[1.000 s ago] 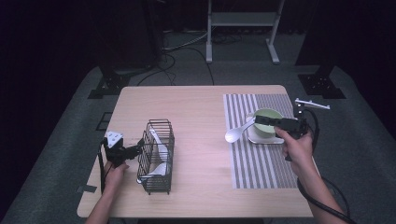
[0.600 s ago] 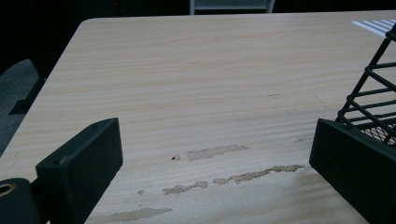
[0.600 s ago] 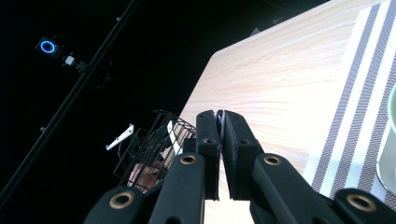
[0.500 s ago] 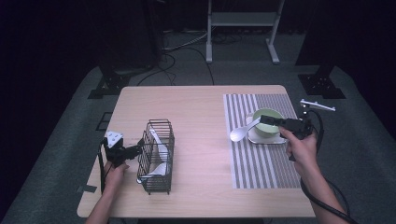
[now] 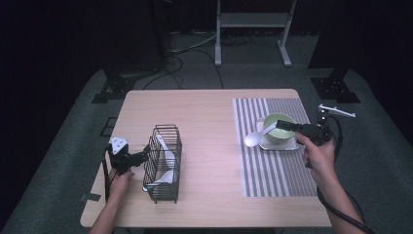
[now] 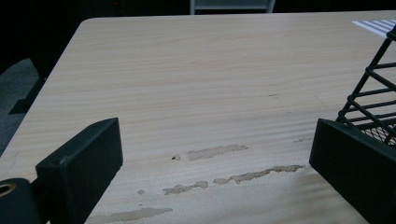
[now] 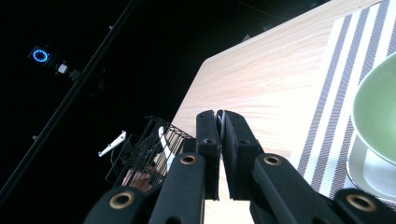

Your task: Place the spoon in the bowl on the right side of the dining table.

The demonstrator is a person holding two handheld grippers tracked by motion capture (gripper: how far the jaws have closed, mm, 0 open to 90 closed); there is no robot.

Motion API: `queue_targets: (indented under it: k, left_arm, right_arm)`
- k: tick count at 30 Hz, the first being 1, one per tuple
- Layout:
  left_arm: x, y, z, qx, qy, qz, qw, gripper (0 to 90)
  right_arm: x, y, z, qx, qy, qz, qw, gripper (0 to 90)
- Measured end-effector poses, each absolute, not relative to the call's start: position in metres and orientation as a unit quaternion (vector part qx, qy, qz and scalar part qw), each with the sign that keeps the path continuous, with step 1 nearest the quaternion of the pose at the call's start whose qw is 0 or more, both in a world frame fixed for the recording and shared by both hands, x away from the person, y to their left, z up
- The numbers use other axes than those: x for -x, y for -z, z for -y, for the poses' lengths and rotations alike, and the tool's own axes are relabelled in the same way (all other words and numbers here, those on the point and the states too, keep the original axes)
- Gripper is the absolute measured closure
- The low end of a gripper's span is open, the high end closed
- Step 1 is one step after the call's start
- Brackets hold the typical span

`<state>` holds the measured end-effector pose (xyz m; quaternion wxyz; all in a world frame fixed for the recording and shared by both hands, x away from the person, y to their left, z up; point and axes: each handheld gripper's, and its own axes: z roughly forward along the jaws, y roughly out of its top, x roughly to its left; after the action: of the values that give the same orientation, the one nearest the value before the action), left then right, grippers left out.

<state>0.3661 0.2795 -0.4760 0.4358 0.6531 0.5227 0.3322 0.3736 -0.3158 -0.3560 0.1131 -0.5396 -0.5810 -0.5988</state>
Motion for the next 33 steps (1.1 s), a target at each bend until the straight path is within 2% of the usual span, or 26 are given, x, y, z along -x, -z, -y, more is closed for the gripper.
queue_targets:
  k: [33]
  left_arm:
    - [-0.366,0.476,-0.279,-0.652,-0.333,-0.524,0.435,1.6]
  right_arm:
    - [-0.377,0.363,0.347,0.572,0.597,0.556,0.085,85.4]
